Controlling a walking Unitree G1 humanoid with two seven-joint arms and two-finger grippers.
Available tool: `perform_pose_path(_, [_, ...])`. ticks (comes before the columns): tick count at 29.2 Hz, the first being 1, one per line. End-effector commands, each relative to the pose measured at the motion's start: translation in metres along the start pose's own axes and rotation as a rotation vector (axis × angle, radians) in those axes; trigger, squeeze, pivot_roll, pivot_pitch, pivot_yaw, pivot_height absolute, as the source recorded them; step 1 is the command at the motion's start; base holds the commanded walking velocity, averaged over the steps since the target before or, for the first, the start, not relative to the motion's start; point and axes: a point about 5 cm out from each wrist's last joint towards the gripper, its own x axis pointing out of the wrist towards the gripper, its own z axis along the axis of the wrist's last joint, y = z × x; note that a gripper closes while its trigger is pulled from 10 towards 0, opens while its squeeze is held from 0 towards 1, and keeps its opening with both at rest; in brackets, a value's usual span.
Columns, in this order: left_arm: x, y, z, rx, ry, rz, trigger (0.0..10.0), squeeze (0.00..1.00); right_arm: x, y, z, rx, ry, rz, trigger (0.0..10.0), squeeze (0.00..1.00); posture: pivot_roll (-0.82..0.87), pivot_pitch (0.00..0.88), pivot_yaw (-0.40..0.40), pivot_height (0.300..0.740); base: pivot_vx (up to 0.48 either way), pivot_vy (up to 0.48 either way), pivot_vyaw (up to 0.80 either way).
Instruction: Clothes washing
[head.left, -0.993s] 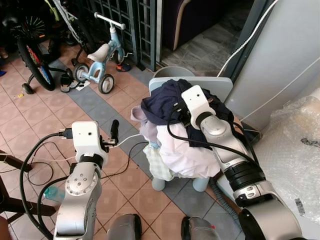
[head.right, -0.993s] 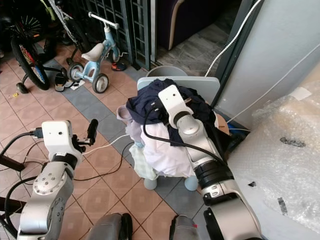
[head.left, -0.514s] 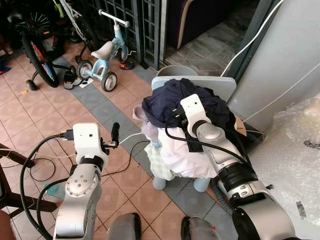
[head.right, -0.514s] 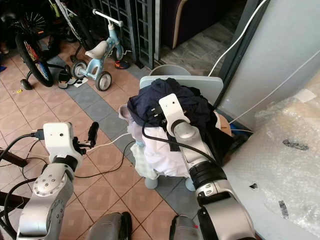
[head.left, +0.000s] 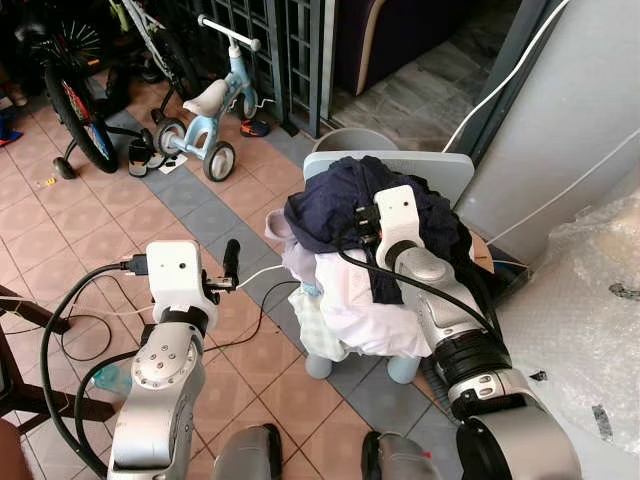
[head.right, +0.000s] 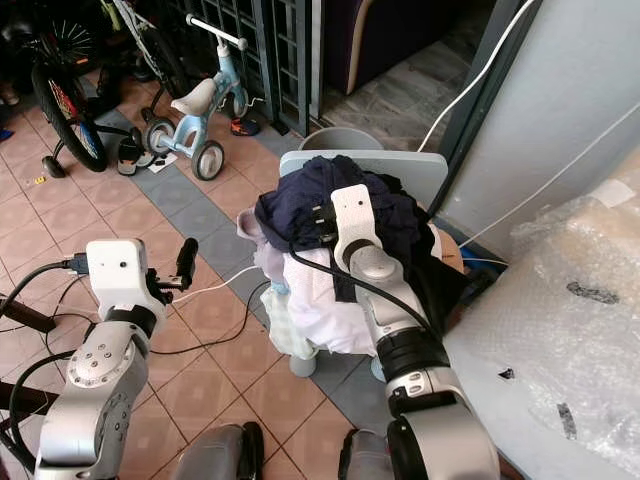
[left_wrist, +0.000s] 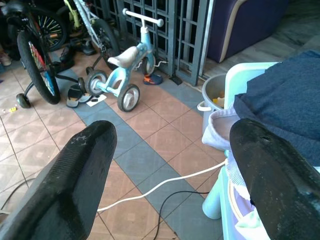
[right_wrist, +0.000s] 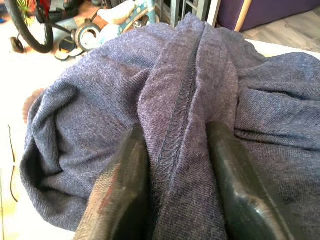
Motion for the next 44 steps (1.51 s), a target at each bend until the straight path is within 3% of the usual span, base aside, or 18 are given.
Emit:
perform_pose_path(1, [0.000,0.002,-0.002,0.006,0.009,0.014,10.0,0.00,-0.003,0.002,-0.003,0.050,-0.014,0.002,0.0,0.00,0.06,0.160,0.008,0.740,0.000,0.000,0.00])
perform_pose_path(14, [0.002,0.000,-0.001,-0.018,-0.002,0.020,10.0,0.00,-0.015,0.011,0.002,0.122,-0.115,0.023,0.0,0.00,0.06,0.154,0.001,0.740,0.000,0.000,0.00])
perform_pose_path(18, [0.002,0.000,-0.001,-0.020,-0.002,0.022,10.0,0.00,-0.024,0.008,0.024,0.171,-0.262,0.020,0.0,0.00,0.06,0.153,0.001,0.740,0.000,0.000,0.00])
perform_pose_path(22, [0.002,0.000,-0.001,-0.025,-0.003,0.025,10.0,0.00,-0.038,0.002,0.062,0.171,-0.442,0.024,0.0,0.00,0.06,0.150,0.002,0.740,0.000,0.000,0.00])
perform_pose_path(33, [0.005,-0.001,0.001,-0.015,-0.020,0.021,10.0,0.00,-0.072,-0.012,0.127,0.117,-0.666,0.015,0.0,0.00,0.04,0.135,0.005,0.740,0.000,0.000,0.00])
perform_pose_path(37, [0.006,-0.004,0.002,-0.004,-0.029,0.015,10.0,0.00,-0.081,-0.019,0.122,0.079,-0.656,-0.007,0.0,0.00,0.03,0.126,0.003,0.740,0.000,0.000,0.00])
perform_pose_path(40, [0.008,-0.011,-0.001,0.007,-0.028,-0.003,10.0,0.00,-0.088,-0.027,0.086,0.021,-0.542,-0.037,0.0,0.00,0.02,0.112,0.009,0.740,0.000,0.000,0.00])
perform_pose_path(44, [0.016,-0.019,0.001,0.011,-0.046,-0.044,10.0,0.00,-0.096,-0.025,0.061,-0.078,-0.461,0.001,0.0,0.00,-0.02,0.098,0.037,0.740,0.000,0.000,0.00])
